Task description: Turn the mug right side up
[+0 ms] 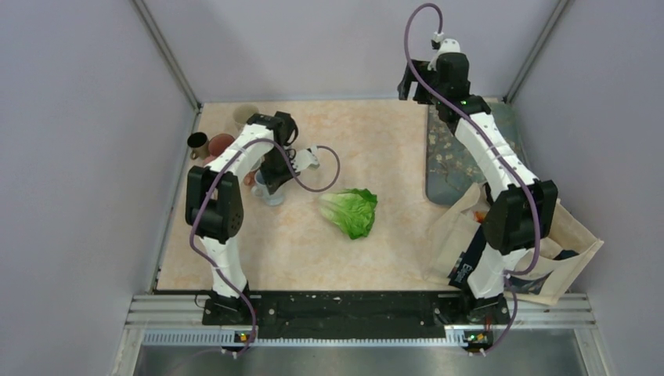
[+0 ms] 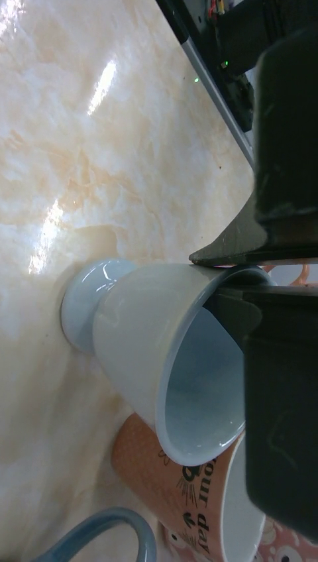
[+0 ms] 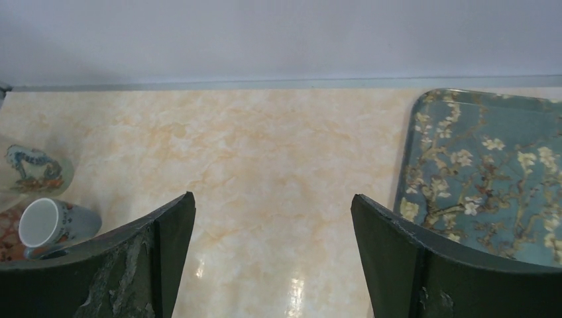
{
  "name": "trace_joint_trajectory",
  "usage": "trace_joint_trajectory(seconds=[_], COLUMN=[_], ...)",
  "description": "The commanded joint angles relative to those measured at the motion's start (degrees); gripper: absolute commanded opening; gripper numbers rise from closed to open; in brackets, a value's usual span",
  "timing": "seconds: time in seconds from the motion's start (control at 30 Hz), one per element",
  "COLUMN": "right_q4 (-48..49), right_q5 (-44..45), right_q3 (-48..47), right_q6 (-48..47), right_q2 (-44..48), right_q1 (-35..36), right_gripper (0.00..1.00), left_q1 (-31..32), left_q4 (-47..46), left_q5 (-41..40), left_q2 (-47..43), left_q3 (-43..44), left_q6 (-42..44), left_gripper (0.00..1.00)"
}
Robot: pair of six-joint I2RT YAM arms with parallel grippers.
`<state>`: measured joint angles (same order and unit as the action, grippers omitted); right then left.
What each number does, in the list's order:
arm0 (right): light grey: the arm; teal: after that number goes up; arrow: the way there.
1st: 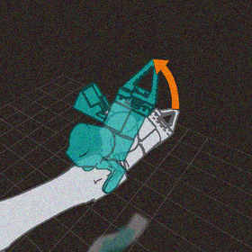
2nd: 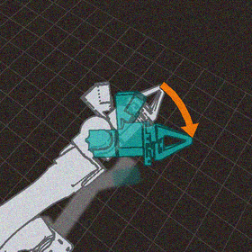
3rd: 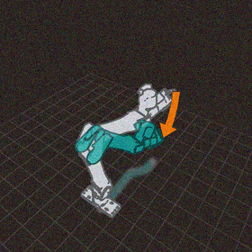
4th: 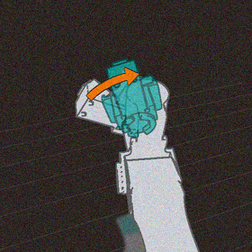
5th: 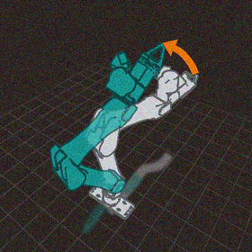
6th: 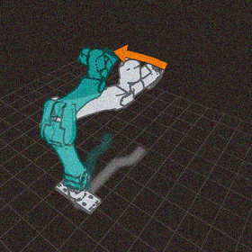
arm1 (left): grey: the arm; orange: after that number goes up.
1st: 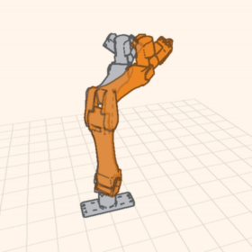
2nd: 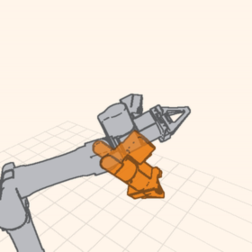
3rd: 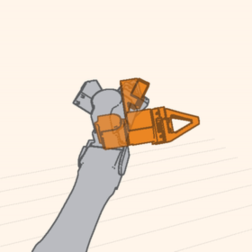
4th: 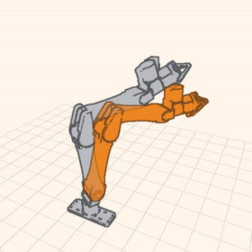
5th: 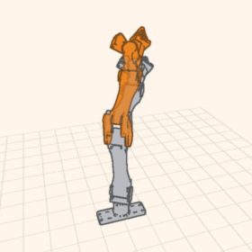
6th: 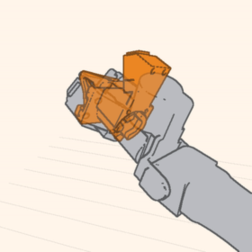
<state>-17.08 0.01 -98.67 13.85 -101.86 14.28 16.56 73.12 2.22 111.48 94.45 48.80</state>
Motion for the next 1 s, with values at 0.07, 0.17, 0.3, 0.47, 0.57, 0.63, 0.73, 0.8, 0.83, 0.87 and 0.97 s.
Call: trace_joint_trajectory(seconds=[0.07, 0.17, 0.3, 0.47, 0.57, 0.63, 0.73, 0.8, 0.83, 0.87, 0.97], right_q4=[-1.6, -2.4, -5.5, -11.6, -16.7, -19.0, -19.5, -19.5, -19.6, -19.8, -22.2], right_q5=[9.5, 12.0, 16.3, 19.0, 18.1, 16.6, 14.0, 13.3, 13.2, 13.0, 13.1], right_q3=[0.1, 0.5, -0.2, -0.8, -1.1, -0.4, 2.4, 4.2, 4.9, 5.7, 7.0], right_q6=[-0.1, -0.7, -1.5, 0.4, 3.9, 6.3, 9.6, 11.7, 12.5, 13.2, 14.9], right_q2=[5.4, 6.2, 6.2, 5.3, 3.4, 2.3, 1.8, 1.1, 0.6, 0.2, -1.4], right_q1=[-2.8, -4.8, -8.0, -15.3, -21.4, -25.3, -31.2, -34.7, -35.8, -36.6, -37.3], right_gripper=[0.87, 0.88, 0.89, 0.92, 0.92, 0.92, 0.93, 0.93, 0.93, 0.92, 0.92], left_q1=[0.8, 0.8, 0.6, -0.7, -1.0, -1.4, -3.4, -4.8, -5.6, -6.5, -10.0], left_q4=[-4.3, -2.8, 2.2, 12.0, 14.8, 15.3, 11.8, 5.7, 1.5, -1.1, -7.2], left_q5=[-4.6, -3.0, 0.2, 5.8, 8.3, 11.3, 16.6, 15.5, 14.4, 13.4, 13.8], left_q2=[-3.7, -4.2, -5.1, -5.0, -4.1, -3.1, -2.1, -1.9, -1.8, -1.9, -2.6], left_q3=[-1.9, -2.1, 0.1, 10.1, 17.3, 21.9, 28.1, 29.9, 30.1, 30.0, 29.1], left_q6=[0.4, 0.1, -0.4, 0.2, -1.0, -3.3, -10.2, -19.0, -22.5, -25.4, -32.4], left_gripper=[0.27, 0.45, 0.51, 0.58, 0.6, 0.6, 0.61, 0.62, 0.62, 0.63, 0.63])
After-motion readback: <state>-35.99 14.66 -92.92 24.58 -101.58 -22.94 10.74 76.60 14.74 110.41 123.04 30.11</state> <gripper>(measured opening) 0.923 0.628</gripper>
